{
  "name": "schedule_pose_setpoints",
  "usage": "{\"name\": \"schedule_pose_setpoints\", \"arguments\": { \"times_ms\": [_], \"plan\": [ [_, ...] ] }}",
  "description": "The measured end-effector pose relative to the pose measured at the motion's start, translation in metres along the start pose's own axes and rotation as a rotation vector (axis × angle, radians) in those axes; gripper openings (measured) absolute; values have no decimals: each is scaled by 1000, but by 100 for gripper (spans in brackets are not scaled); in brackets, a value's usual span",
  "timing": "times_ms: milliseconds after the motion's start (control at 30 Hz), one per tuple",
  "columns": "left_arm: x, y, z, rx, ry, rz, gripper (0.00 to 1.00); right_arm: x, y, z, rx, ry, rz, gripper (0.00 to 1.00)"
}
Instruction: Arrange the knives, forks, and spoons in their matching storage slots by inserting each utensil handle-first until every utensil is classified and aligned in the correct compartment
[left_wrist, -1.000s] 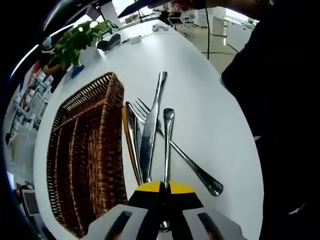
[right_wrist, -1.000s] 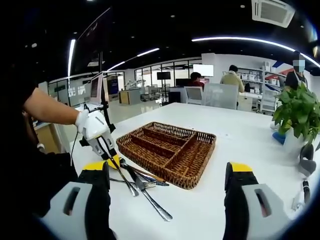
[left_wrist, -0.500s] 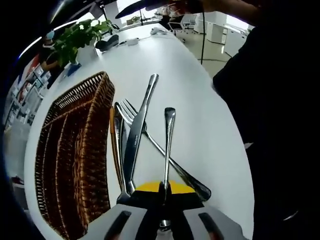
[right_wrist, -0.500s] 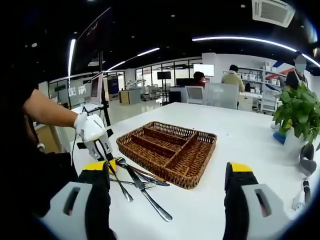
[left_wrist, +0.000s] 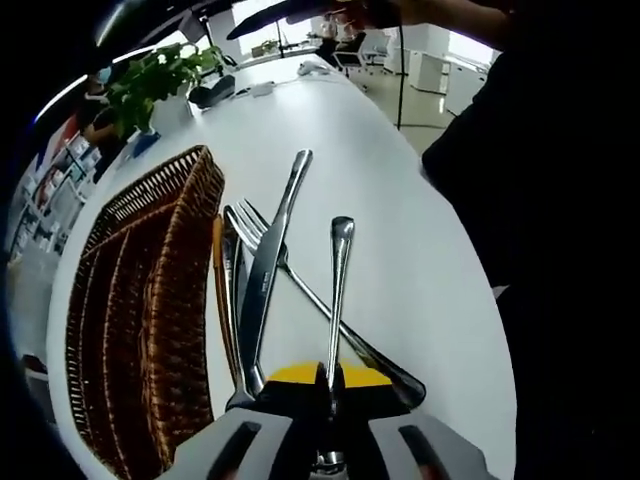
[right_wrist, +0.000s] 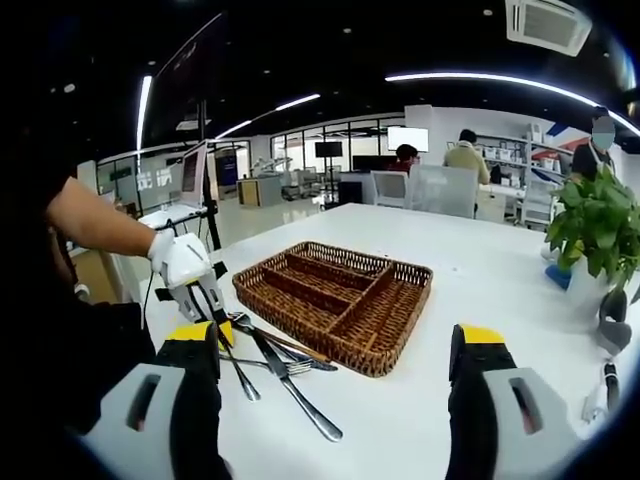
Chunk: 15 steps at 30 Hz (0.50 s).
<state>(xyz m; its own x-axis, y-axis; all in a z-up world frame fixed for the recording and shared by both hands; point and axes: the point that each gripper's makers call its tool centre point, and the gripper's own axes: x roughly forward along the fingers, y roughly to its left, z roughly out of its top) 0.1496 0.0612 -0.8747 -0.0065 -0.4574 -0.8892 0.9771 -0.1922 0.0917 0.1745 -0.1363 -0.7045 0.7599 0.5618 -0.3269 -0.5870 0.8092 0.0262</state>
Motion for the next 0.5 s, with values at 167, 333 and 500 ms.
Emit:
{"name": "schedule_pose_setpoints", "arguments": {
  "times_ms": [167,333,500],
  "plan": [
    [-3,4,-2,-73,21,34,1,-1,-1,2,-7,1,-1,96],
    [-13,9,1,-122,-12,24,0,-2,-2,4,-17,4,-2,97],
    [-20,7,3,-149,-8,-1,0,-2,-2,6,-12,4,-3,97]
  ]
}}
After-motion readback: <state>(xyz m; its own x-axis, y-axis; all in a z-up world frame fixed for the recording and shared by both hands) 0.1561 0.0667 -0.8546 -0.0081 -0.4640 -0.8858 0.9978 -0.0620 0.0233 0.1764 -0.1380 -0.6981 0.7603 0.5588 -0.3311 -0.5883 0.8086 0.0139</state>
